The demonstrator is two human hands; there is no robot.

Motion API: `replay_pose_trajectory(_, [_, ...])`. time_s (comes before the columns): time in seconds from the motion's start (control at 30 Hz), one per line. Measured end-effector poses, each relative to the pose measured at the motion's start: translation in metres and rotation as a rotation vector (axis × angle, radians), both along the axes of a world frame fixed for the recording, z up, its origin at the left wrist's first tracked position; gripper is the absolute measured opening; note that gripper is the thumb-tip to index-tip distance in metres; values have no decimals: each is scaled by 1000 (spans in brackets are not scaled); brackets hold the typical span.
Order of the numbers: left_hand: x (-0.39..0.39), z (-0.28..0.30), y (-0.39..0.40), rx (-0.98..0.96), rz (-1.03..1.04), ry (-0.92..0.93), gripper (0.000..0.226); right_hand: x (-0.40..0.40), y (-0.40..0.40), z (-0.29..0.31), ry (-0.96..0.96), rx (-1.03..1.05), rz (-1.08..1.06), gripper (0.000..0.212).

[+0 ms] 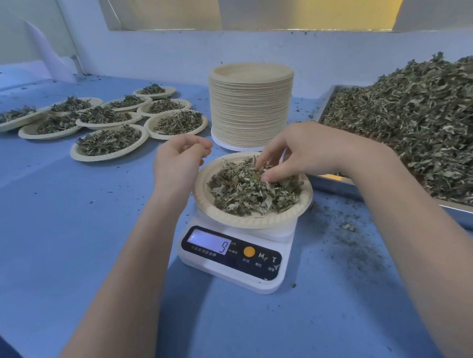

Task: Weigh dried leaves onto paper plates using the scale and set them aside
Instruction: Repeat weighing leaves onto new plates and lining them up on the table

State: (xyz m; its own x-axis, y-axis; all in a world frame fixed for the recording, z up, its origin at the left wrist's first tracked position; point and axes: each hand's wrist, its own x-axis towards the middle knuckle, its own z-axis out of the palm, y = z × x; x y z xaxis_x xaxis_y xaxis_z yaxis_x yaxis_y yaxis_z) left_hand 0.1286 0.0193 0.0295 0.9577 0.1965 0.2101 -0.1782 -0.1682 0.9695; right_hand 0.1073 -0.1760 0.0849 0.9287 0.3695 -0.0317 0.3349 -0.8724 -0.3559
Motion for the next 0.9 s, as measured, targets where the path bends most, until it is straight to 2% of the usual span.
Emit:
replay_pose_trajectory(0.1, [0, 0, 0, 3, -1, 4, 24, 0, 1, 0, -69, 58, -16, 8])
replay_pose_trajectory(0.33, [-1, -1, 0, 7, 1, 4, 22, -4, -12, 10, -200, 360, -90, 10])
replay_pose_trajectory(0.43, [-1, -1, 0, 2, 0, 4, 22, 5, -24, 8, -377, 305, -242, 12])
replay_pose_trajectory(0.53, [-1, -1, 0, 7, 6, 1, 22, 13, -45, 2, -495, 90, -456, 16])
replay_pose_trajectory(0.63, [-1, -1, -1, 4, 8, 5, 22, 14, -63, -2, -316, -68, -542, 27])
replay_pose_trajectory(0.7, [0, -1, -1, 5, 9, 13, 23, 14, -67, -2, -221, -57, -519, 34])
replay_pose_trajectory(0.9, [0, -1, -1, 6, 16, 15, 23, 12, -55, 2, -303, 128, -390, 16])
